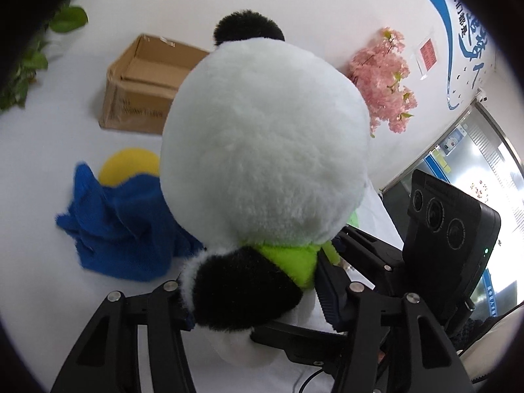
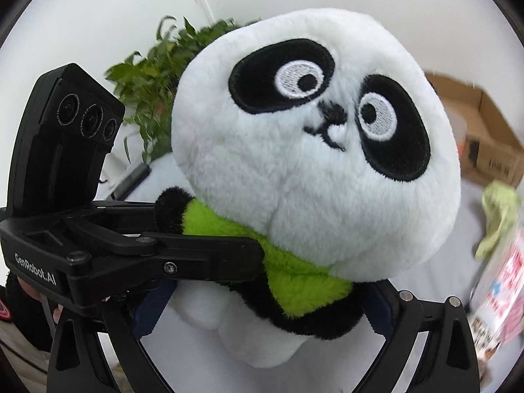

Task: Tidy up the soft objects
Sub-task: 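Carry the panda plush in the right gripper and drop it into the cardboard box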

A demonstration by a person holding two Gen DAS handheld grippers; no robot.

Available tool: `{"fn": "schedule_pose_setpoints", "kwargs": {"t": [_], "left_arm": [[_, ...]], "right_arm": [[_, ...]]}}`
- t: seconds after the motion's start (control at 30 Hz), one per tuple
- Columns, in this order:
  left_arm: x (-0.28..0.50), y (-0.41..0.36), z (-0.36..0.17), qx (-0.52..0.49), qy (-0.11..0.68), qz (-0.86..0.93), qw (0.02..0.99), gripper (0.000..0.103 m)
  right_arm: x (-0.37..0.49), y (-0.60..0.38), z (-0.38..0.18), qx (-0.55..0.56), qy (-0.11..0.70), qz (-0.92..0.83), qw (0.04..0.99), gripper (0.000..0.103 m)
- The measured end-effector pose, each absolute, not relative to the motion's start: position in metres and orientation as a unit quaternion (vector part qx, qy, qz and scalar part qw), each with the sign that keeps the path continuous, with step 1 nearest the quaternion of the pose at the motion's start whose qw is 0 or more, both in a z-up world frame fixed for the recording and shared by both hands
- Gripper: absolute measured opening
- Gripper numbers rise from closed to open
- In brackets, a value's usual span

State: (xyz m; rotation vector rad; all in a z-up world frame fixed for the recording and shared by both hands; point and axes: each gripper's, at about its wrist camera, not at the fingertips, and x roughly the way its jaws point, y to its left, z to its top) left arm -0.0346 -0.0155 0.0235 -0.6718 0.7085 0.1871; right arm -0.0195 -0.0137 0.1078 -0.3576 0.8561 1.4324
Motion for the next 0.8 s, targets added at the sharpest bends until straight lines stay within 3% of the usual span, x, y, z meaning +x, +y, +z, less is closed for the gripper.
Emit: {"fn": "schedule_pose_setpoints", "kwargs": {"t": [0.43, 0.8], "left_arm": [[-0.068, 0.037, 0.093, -0.203, 0.312, 0.197, 0.907, 0.055], [-0.005, 0.121, 0.146, -0.107, 0.29, 0.164, 0.937, 0.055]], "right_arm": [[-0.004, 0.018, 0.106, -0.088, 0.306, 0.685, 0.655, 0.099], [0.07, 0.051, 0.101, 0.012, 0.235, 0.666, 0.708, 0.102]]}}
